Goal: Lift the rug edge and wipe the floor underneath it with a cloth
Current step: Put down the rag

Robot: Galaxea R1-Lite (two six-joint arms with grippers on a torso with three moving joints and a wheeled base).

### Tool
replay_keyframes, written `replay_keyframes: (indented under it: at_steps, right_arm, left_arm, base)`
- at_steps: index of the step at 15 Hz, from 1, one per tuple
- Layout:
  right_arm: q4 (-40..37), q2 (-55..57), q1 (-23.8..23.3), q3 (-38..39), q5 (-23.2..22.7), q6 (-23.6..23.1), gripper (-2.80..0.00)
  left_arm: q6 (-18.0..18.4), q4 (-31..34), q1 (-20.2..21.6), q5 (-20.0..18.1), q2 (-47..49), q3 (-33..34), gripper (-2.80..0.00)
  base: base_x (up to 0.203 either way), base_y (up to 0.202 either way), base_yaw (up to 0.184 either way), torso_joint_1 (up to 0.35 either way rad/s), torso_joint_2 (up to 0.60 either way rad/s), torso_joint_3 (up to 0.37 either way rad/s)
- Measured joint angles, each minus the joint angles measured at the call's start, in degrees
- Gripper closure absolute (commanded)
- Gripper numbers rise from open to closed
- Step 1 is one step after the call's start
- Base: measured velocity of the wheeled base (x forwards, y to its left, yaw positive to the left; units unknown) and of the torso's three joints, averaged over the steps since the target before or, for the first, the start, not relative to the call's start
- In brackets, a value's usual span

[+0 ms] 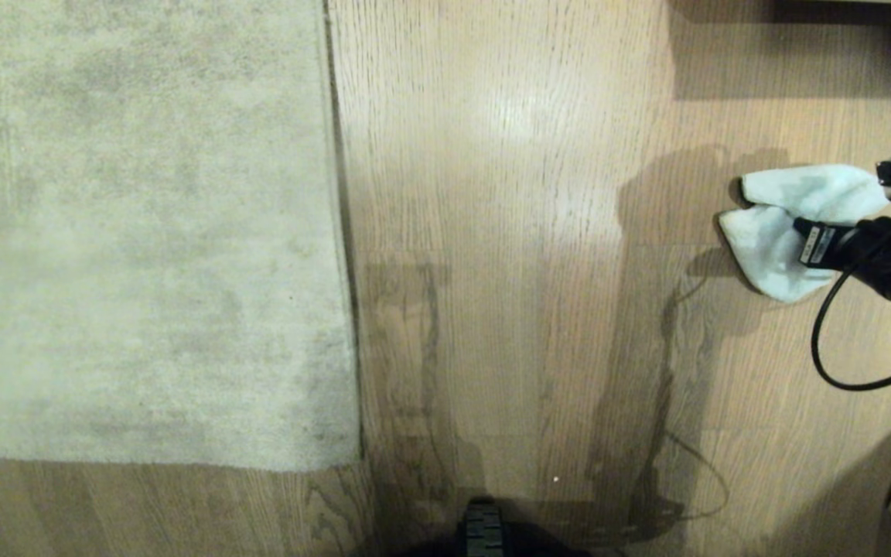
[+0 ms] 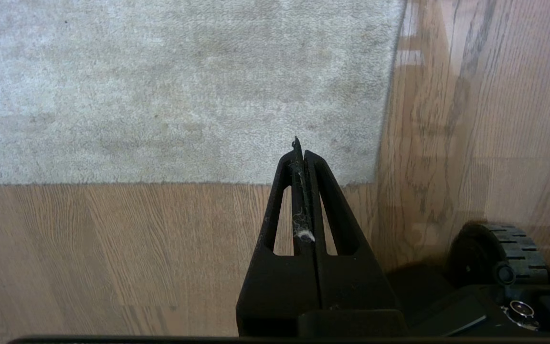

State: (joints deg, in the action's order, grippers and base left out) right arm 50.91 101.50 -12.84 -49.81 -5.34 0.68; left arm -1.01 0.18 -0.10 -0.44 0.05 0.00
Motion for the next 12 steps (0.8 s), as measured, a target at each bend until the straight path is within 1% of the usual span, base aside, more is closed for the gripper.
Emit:
replay_keyframes:
  at_steps: [6,12]
  right_arm:
    - [1.3,0.3,-1.0,0.1,-1.0,0.0,-2.8]
    - [1.1,-4.5,-2.9,3.0,-1.0,0.3,-2.8]
  left_arm:
    - [0.0,0.0,0.0,0.0,0.0,0.0,0.0]
    - [0.0,0.0,0.0,0.0,0.0,0.0,0.0]
  base:
    - [0.0,0.0,0.0,0.0,0.0,0.0]
    - [0.0,0.0,0.0,0.0,0.0,0.0]
